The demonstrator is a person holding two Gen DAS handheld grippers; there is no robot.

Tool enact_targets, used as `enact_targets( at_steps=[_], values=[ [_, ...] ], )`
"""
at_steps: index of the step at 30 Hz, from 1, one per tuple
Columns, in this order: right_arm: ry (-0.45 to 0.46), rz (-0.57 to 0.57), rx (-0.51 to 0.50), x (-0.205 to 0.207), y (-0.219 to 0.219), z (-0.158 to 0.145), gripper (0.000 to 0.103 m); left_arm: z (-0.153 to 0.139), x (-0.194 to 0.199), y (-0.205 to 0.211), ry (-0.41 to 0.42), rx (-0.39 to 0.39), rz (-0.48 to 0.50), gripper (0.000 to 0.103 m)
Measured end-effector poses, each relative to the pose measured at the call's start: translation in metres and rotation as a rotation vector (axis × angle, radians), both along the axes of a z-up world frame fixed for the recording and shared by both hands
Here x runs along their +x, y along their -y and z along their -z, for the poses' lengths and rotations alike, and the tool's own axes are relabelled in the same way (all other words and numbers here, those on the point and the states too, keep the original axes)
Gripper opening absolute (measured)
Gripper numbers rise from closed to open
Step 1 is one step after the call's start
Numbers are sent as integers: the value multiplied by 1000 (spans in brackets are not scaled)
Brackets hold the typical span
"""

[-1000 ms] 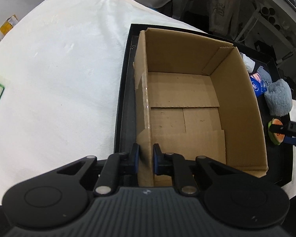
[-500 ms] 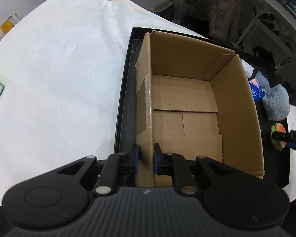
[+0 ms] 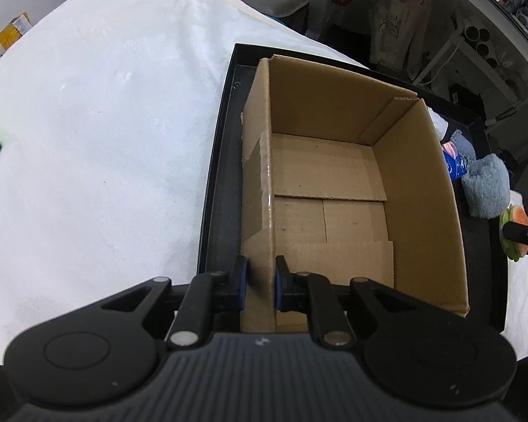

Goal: Organize soft objects
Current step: 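Close the right gripper on the plush hamburger, then carry the hamburger over the cardboard box and open the right gripper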

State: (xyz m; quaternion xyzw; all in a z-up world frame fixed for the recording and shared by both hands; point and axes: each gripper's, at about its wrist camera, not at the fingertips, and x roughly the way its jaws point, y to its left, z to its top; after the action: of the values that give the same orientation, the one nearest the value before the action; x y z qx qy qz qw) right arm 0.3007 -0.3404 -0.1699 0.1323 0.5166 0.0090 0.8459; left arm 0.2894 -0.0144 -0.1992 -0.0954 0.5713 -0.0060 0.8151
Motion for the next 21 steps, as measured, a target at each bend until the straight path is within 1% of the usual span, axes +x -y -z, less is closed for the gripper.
enact_targets(
  at_steps=[10, 21],
  values=[
    [44, -48, -31, 9, -38, -31, 45, 0, 0, -14, 3, -50, -28, 15],
    [76, -117, -43, 15, -91, -51, 45, 5, 0, -17, -13, -93, -17, 17]
  ],
)
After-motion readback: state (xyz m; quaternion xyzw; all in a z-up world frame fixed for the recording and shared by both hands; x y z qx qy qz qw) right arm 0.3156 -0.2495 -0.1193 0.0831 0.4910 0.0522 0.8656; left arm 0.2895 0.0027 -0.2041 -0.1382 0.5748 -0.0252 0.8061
